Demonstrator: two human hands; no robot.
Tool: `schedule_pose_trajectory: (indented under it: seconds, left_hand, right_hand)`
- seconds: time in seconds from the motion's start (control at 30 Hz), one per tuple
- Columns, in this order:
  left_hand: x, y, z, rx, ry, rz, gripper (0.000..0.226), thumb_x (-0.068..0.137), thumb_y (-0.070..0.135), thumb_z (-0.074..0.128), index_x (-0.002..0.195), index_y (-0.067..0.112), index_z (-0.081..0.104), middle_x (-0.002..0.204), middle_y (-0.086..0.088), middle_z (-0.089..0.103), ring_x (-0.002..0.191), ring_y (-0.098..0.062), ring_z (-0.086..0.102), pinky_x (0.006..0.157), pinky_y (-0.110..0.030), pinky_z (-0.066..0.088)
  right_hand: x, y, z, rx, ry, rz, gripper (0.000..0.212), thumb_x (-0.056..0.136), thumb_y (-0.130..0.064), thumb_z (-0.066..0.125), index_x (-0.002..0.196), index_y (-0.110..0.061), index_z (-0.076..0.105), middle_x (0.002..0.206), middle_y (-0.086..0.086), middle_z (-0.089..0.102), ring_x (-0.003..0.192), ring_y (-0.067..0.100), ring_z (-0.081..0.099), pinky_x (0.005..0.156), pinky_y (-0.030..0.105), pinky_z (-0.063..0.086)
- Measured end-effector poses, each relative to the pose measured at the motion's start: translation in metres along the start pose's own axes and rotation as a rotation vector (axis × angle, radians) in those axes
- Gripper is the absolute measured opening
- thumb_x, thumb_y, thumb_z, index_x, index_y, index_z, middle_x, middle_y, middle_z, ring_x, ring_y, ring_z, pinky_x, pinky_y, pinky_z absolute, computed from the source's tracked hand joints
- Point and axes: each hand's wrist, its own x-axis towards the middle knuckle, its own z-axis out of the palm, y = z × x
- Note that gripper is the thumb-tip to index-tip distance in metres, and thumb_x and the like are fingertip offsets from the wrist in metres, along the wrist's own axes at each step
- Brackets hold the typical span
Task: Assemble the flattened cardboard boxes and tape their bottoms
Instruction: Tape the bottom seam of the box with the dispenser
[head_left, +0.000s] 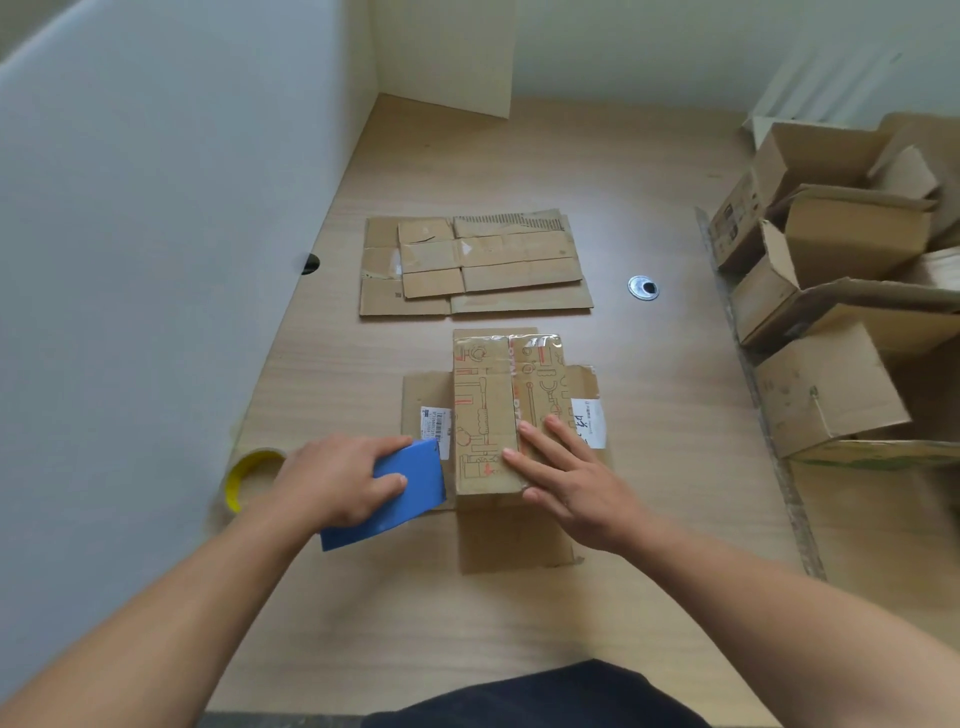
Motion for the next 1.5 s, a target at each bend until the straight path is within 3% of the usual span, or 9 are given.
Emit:
schedule_pose_trajectory:
  seconds: [0.13, 0.33, 0.5, 0.67, 0.87, 1.0, 1.13, 1.37, 1.5]
  left_hand:
    - [0.008, 0.022, -0.006, 0.068, 0.000, -0.001, 0.056, 0.086, 0.057, 0.043, 0.141, 0.055, 0.037, 0.129, 0.012, 0.062, 0.113, -0.020, 0.058, 0.081, -0.036, 0.046]
    - [0.008, 0.051, -0.015, 0.177, 0.021, -0.016, 0.035, 0.085, 0.042, 0.045, 0.117, 0.039, 0.058, 0.100, 0.007, 0.066, 0.083, -0.022, 0.055, 0.058, -0.031, 0.033]
    - [0.007, 0.063, -0.019, 0.206, 0.029, -0.045, 0.031, 0.088, 0.039, 0.048, 0.115, 0.036, 0.062, 0.103, 0.003, 0.066, 0.085, -0.024, 0.054, 0.063, -0.032, 0.035]
    - [-0.001, 0.069, -0.014, 0.245, 0.099, -0.051, 0.021, 0.089, 0.034, 0.046, 0.102, 0.027, 0.061, 0.084, 0.002, 0.057, 0.078, -0.024, 0.054, 0.056, -0.031, 0.032]
    - [-0.012, 0.067, 0.019, 0.163, 0.157, -0.017, 0.036, 0.095, 0.039, 0.044, 0.131, 0.037, 0.048, 0.105, -0.001, 0.067, 0.096, -0.029, 0.064, 0.066, -0.031, 0.037]
    - [-0.019, 0.044, 0.036, 0.044, 0.186, -0.063, 0.049, 0.095, 0.052, 0.043, 0.143, 0.050, 0.033, 0.112, 0.004, 0.068, 0.102, -0.026, 0.064, 0.069, -0.032, 0.042]
    - [-0.028, 0.019, 0.047, -0.026, 0.218, -0.142, 0.053, 0.099, 0.055, 0.038, 0.150, 0.047, 0.025, 0.116, 0.003, 0.068, 0.104, -0.024, 0.063, 0.069, -0.033, 0.044]
    - [-0.038, -0.005, 0.066, -0.384, 0.188, -0.255, 0.075, 0.099, 0.022, 0.050, 0.159, 0.031, 0.005, 0.099, -0.009, 0.052, 0.088, -0.023, 0.048, 0.079, -0.034, 0.041]
    - [-0.039, -0.005, 0.074, -0.472, 0.202, -0.328, 0.076, 0.100, 0.021, 0.049, 0.159, 0.029, 0.001, 0.102, -0.013, 0.051, 0.091, -0.028, 0.050, 0.085, -0.038, 0.043]
  right_hand:
    - [0.000, -0.002, -0.003, 0.056, -0.020, 0.022, 0.046, 0.098, -0.063, 0.028, 0.138, -0.069, 0.006, 0.157, -0.034, -0.010, 0.143, -0.004, -0.029, 0.119, 0.026, -0.007]
    - [0.002, -0.011, -0.002, 0.177, 0.014, 0.069, 0.044, 0.101, -0.054, 0.039, 0.143, -0.059, 0.026, 0.157, -0.030, 0.002, 0.144, -0.003, -0.020, 0.121, 0.032, -0.001]
    - [0.003, -0.013, -0.004, 0.199, 0.029, 0.093, 0.044, 0.101, -0.053, 0.041, 0.145, -0.052, 0.037, 0.162, -0.025, 0.010, 0.144, -0.004, -0.017, 0.122, 0.035, 0.003]
    - [0.004, -0.019, -0.002, 0.192, 0.069, 0.124, 0.044, 0.101, -0.053, 0.044, 0.144, -0.050, 0.042, 0.163, -0.020, 0.015, 0.149, 0.003, -0.011, 0.123, 0.039, 0.007]
    - [-0.007, -0.033, 0.002, 0.220, 0.103, 0.160, 0.044, 0.100, -0.050, 0.049, 0.143, -0.047, 0.045, 0.163, -0.018, 0.019, 0.152, 0.010, -0.002, 0.124, 0.040, 0.016]
    - [-0.018, -0.037, 0.005, 0.168, 0.109, 0.200, 0.053, 0.101, -0.052, 0.044, 0.152, -0.047, 0.029, 0.164, -0.019, 0.013, 0.152, 0.008, -0.006, 0.124, 0.036, 0.011]
    - [-0.017, -0.042, 0.006, 0.143, 0.094, 0.222, 0.055, 0.101, -0.055, 0.040, 0.153, -0.048, 0.022, 0.165, -0.019, 0.008, 0.152, 0.008, -0.009, 0.124, 0.042, 0.013]
    - [-0.020, -0.039, 0.005, 0.312, 0.190, 0.267, 0.065, 0.096, -0.055, 0.054, 0.152, -0.049, 0.023, 0.159, -0.025, -0.013, 0.150, 0.008, -0.017, 0.123, 0.043, 0.005]
    - [-0.025, -0.041, 0.005, 0.564, 0.319, 0.382, 0.079, 0.090, -0.047, 0.067, 0.147, -0.054, 0.012, 0.165, -0.016, -0.009, 0.153, 0.011, -0.009, 0.123, 0.040, 0.007]
